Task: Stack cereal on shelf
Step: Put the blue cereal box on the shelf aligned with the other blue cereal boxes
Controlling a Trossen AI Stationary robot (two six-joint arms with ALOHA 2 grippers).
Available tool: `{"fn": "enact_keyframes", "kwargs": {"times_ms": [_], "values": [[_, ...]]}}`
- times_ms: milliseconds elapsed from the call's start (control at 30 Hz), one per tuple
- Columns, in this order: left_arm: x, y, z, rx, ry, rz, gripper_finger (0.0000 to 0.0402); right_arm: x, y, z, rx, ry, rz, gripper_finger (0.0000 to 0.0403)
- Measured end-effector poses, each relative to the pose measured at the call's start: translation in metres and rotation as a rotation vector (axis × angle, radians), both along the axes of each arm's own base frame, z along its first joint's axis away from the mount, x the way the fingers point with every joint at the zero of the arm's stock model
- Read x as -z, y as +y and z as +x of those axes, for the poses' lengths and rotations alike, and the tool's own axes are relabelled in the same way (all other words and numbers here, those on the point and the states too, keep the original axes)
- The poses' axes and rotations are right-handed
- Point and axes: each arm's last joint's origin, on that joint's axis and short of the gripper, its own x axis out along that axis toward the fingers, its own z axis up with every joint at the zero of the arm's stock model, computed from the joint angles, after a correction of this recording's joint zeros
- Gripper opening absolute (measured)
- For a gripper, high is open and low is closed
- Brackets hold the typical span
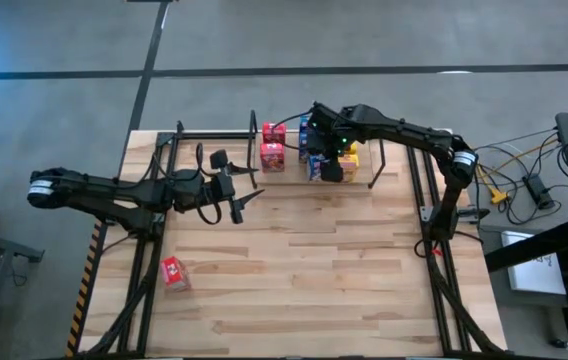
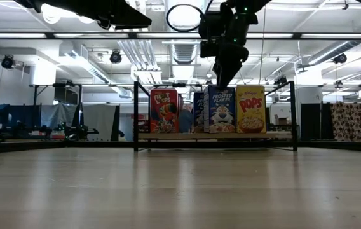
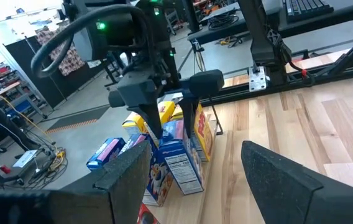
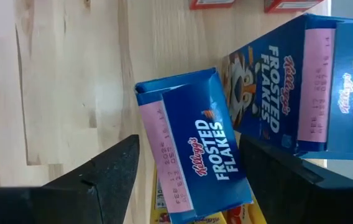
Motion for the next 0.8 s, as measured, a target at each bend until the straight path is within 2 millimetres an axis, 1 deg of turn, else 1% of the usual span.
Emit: {"fn": "enact_keyframes", "kwargs": {"times_ms": [133,533,667,800], "values": [[0.000,0.000,0.000,0.000,0.000,0.000,0.0236,0.000,-0.001,0.001,0.000,-0.014,-0.008,0.0253],[0.000,0.000,0.000,0.000,-0.001,0.000,0.0236,-0.001,-0.002,0.004,0.015,-0.047,-0.017,0.0192],[0.000,0.000,0.000,0.000,-0.001,0.000,0.0236,-0.002,-0.003,0.007,0.037,-0.081,-0.022,0.0182],[0.000,0.000,0.000,0.000,-0.001,0.000,0.0236,-0.003,-0.004,0.010,0.045,-0.130,-0.015,0.0180]]}}
